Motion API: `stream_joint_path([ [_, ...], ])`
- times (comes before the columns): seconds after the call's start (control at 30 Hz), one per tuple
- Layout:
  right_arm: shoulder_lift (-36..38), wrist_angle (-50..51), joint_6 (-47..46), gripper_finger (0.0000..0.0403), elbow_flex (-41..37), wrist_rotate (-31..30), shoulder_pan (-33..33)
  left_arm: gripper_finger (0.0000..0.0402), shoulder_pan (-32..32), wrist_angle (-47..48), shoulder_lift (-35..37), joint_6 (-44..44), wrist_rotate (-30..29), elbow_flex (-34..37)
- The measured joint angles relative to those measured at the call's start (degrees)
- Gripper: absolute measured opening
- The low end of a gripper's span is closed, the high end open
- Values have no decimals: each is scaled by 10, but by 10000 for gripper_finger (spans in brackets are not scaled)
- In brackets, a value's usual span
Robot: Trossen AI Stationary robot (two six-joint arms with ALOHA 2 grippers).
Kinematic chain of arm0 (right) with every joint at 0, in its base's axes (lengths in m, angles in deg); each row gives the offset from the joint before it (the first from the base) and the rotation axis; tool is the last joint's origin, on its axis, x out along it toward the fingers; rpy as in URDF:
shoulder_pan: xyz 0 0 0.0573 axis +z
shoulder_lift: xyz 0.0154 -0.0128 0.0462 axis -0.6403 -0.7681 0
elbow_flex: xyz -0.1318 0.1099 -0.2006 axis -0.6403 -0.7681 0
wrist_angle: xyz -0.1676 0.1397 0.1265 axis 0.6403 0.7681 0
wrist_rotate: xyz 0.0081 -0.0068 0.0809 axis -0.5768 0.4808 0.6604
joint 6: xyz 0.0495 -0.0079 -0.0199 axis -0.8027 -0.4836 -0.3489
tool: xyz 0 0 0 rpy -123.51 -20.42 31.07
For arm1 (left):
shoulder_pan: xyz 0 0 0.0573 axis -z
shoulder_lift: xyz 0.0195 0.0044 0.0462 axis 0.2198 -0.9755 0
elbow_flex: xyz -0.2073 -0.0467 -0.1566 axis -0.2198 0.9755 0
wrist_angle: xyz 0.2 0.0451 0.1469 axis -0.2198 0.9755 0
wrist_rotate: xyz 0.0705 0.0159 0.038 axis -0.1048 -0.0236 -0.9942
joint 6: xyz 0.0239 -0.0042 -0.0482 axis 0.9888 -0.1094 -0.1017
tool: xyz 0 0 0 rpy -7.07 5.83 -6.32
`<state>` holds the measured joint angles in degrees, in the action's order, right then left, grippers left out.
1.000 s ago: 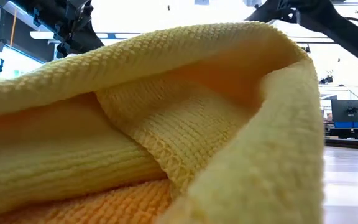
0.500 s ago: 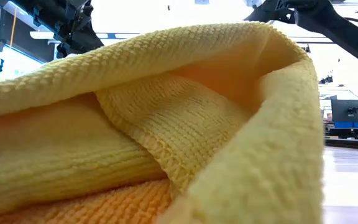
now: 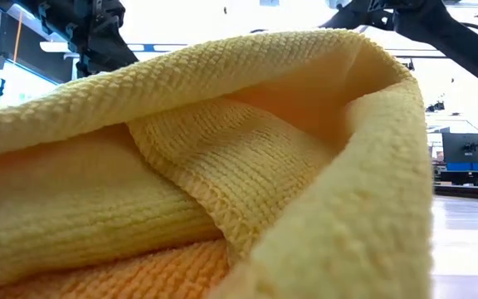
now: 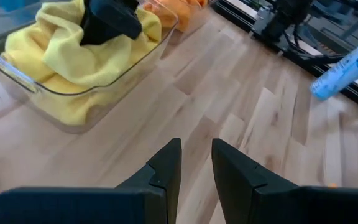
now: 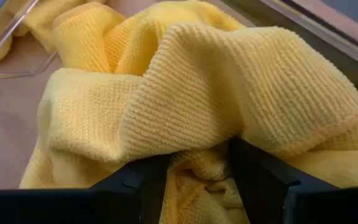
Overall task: Sort microfiber towel by color & place in baskets
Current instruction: Put the yellow microfiber cloth into the left transparent bin, then put the orange microfiber cloth into the right transparent bin
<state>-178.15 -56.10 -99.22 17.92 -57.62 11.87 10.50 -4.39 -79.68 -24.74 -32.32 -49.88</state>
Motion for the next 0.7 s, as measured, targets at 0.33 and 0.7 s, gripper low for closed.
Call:
stream_joint_path([
  [0.33, 43, 19, -37, 172, 0, 33, -10, 76, 0, 38, 0, 5, -5, 0],
  [0.7, 157, 172, -43, 172, 0, -12, 2, 76, 0, 47, 0, 113, 0, 0],
])
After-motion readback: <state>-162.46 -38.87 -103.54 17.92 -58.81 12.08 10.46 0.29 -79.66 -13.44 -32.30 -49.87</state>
